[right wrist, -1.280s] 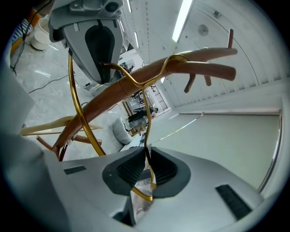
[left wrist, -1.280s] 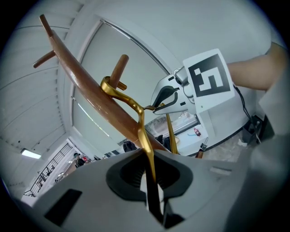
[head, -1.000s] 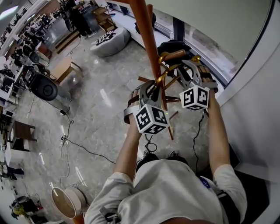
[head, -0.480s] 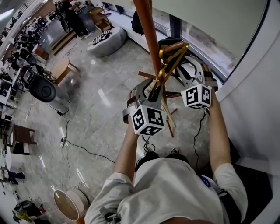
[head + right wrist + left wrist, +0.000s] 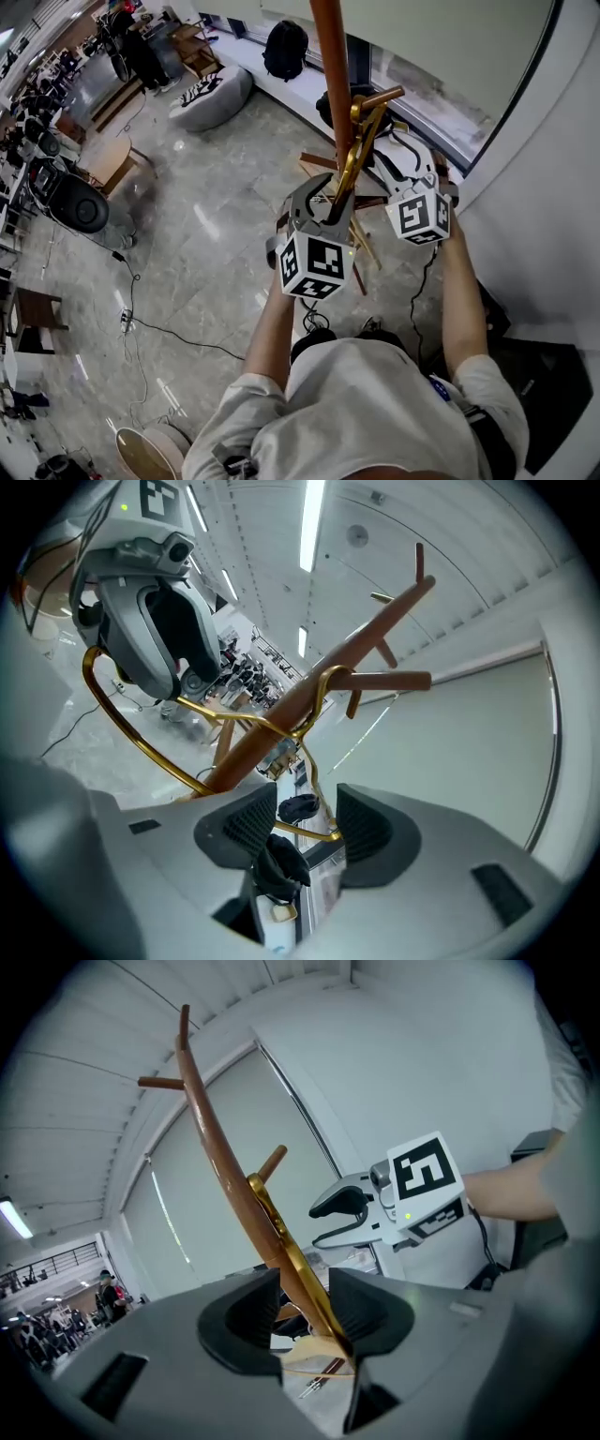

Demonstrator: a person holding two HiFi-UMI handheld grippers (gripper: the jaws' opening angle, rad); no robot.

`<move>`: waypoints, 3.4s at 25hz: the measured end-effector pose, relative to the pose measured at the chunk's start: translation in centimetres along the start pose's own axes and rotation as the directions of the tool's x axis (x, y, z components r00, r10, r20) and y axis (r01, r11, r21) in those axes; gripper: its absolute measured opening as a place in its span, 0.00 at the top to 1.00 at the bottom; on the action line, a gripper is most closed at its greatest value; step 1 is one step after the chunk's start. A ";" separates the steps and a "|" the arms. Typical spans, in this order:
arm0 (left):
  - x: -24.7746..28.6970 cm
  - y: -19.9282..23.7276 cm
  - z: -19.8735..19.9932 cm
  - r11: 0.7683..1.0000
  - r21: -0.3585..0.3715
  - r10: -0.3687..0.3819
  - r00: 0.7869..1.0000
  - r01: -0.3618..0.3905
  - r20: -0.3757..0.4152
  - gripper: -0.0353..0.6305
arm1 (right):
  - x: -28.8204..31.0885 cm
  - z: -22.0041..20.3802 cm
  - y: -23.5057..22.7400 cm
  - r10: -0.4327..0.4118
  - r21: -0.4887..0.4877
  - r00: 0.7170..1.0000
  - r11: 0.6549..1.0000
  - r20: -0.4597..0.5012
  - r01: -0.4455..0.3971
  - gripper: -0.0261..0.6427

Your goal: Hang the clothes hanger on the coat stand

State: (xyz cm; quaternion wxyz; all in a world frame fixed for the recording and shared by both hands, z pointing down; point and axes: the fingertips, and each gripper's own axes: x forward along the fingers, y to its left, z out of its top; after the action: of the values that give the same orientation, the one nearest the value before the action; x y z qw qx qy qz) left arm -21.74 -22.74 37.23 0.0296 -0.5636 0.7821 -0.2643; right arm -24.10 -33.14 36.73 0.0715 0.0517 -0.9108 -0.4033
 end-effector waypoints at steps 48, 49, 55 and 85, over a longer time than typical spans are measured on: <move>-15.9 -8.0 -4.1 0.921 -0.329 -0.075 0.922 0.210 0.379 0.93 | -27.7 7.6 10.8 -0.445 0.540 0.873 0.694 -0.199 0.477 0.95; -16.7 -8.6 -4.0 0.919 -0.335 -0.068 0.920 0.208 0.385 0.93 | -28.4 7.8 11.1 -0.450 0.543 0.871 0.690 -0.196 0.478 0.95; -21.6 -9.5 -5.0 0.892 -0.406 -0.052 0.937 0.200 0.346 0.93 | -31.8 10.7 13.3 -0.487 0.549 0.858 0.677 -0.165 0.490 0.95; -26.4 -3.9 -8.1 0.924 -0.325 -0.062 0.918 0.201 0.392 0.93 | -29.3 17.1 18.0 -0.500 0.539 0.842 0.661 -0.200 0.521 0.95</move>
State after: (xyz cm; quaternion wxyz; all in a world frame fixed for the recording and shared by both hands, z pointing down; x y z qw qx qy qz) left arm -11.55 3.15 39.31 0.0566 -0.6516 0.7565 -0.0065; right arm 1.13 -4.21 36.07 -0.0477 0.3310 -0.9357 -0.1122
